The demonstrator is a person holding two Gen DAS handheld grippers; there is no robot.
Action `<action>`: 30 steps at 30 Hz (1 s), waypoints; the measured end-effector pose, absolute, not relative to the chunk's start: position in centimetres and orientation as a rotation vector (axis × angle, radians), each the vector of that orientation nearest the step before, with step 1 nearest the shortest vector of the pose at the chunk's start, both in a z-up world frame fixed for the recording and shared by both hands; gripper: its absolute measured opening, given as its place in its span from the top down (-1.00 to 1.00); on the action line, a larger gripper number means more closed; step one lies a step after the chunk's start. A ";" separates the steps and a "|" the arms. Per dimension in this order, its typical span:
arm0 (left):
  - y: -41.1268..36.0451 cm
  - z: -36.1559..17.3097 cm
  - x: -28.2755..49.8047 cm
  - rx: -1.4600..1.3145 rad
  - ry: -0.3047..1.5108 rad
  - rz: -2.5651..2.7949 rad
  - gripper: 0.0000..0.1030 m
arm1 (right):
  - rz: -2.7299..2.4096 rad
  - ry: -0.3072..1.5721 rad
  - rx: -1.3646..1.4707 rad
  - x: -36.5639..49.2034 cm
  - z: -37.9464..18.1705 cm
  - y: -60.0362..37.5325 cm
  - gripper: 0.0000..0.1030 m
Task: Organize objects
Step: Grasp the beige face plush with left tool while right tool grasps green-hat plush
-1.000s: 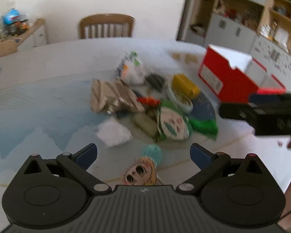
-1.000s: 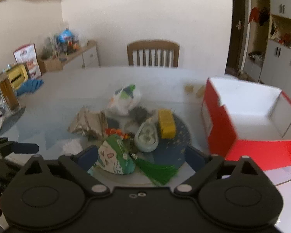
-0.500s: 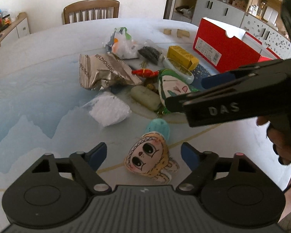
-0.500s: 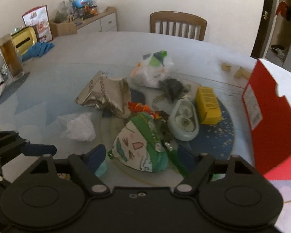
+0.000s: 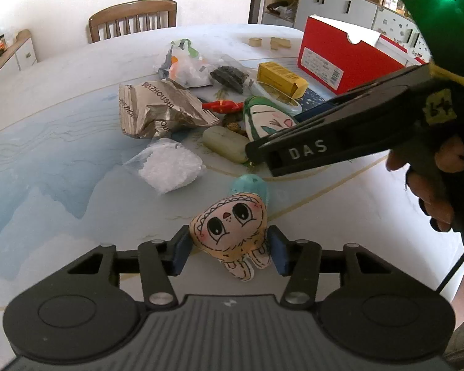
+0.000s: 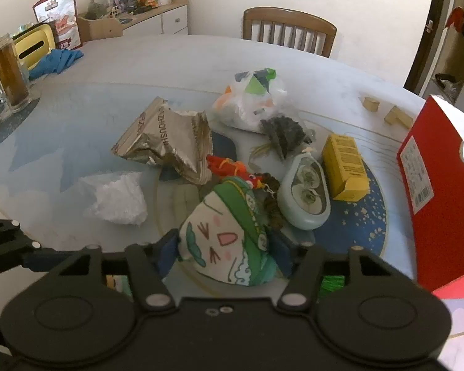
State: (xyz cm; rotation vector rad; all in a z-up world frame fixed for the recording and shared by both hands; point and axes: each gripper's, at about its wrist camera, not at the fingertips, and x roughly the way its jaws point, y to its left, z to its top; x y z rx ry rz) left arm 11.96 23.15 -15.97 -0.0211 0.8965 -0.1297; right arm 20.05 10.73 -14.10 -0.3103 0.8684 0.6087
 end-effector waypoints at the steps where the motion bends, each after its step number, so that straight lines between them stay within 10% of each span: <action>1: 23.3 -15.9 12.0 -0.025 0.894 -0.129 0.01 | 0.609 0.865 -0.309 20.0 -13.9 10.6 -0.12; 30: 18.1 -3.4 18.4 -0.025 0.734 -0.233 0.01 | 0.491 0.697 -0.181 22.2 0.3 -2.3 -0.09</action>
